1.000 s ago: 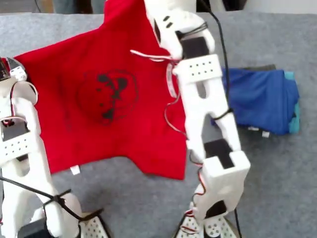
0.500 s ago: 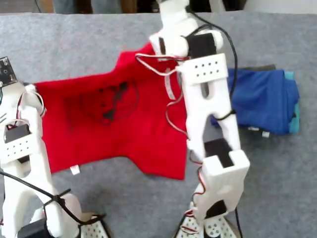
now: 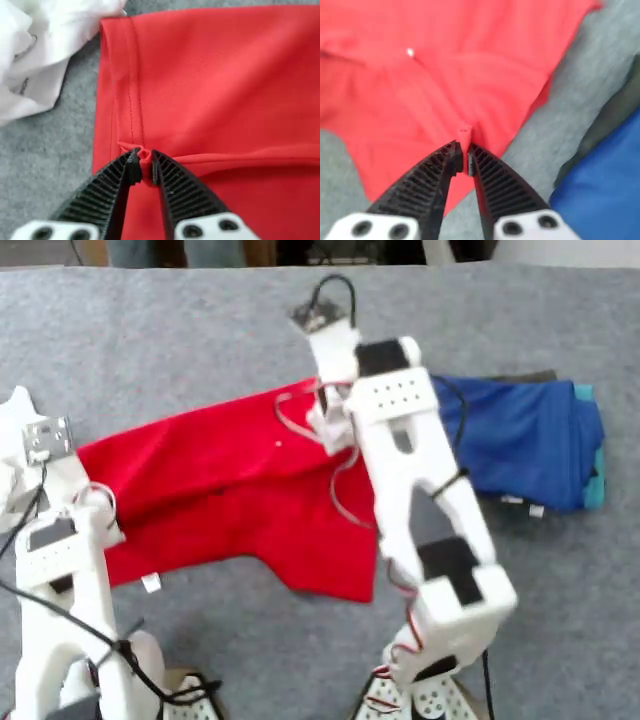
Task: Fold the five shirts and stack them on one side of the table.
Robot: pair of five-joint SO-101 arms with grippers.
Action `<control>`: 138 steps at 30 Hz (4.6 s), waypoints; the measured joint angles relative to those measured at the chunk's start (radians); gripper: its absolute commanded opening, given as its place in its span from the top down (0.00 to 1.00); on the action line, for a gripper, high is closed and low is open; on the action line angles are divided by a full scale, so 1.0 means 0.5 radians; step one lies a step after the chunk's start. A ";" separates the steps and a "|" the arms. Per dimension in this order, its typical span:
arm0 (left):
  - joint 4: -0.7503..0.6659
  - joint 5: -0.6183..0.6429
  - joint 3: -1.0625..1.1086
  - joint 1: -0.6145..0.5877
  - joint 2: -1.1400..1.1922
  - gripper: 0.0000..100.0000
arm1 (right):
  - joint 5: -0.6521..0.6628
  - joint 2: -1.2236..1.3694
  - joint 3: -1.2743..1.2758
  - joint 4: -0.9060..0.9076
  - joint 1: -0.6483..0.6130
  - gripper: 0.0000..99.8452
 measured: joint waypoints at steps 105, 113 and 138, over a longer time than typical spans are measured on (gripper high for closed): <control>-0.448 0.338 0.623 -0.181 -0.758 0.97 | -0.574 -0.316 1.077 -0.252 -0.807 0.99; -0.454 0.338 0.371 -0.031 -0.724 0.97 | -0.350 -0.347 0.479 -0.258 -0.408 0.99; -0.825 0.233 -0.970 -0.095 1.547 0.97 | -0.338 1.393 -1.010 -0.562 0.242 0.99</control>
